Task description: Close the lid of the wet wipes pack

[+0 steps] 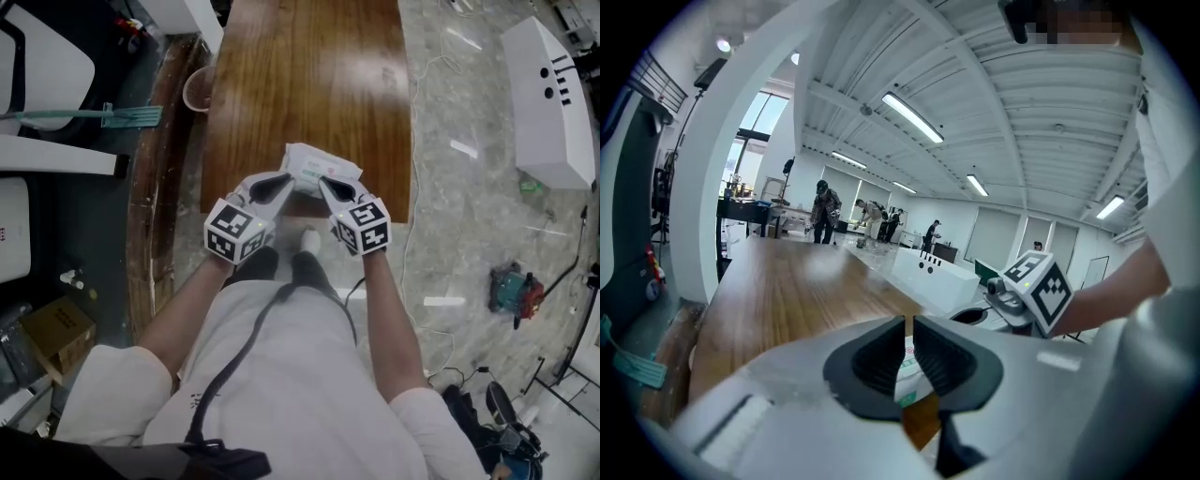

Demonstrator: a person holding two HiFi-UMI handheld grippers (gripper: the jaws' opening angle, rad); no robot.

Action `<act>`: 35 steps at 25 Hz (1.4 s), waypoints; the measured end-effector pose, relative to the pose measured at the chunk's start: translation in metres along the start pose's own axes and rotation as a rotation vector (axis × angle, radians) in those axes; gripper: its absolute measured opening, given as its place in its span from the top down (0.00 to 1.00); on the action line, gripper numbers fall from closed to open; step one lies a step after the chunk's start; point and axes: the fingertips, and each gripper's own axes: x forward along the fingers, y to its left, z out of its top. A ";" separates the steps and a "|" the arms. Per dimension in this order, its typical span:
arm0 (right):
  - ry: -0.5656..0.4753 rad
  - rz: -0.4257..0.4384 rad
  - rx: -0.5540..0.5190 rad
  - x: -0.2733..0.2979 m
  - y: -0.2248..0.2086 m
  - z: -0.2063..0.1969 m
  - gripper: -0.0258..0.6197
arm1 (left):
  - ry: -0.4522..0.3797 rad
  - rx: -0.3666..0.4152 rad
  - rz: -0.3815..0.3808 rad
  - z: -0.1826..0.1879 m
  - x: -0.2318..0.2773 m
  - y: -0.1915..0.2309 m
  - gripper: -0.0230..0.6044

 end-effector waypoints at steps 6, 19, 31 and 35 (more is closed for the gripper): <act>-0.136 -0.048 0.030 -0.023 0.011 0.031 0.95 | -0.032 0.007 0.011 0.016 -0.010 0.000 0.91; -0.328 -0.141 -0.057 -0.079 0.037 0.097 0.95 | -0.145 0.082 0.010 0.074 -0.039 -0.002 0.91; -0.454 -0.199 -0.071 -0.132 0.052 0.137 0.95 | -0.243 0.143 0.038 0.126 -0.070 -0.008 0.96; -0.469 -0.210 -0.065 -0.136 0.048 0.141 0.95 | -0.250 0.151 0.046 0.131 -0.074 -0.004 0.96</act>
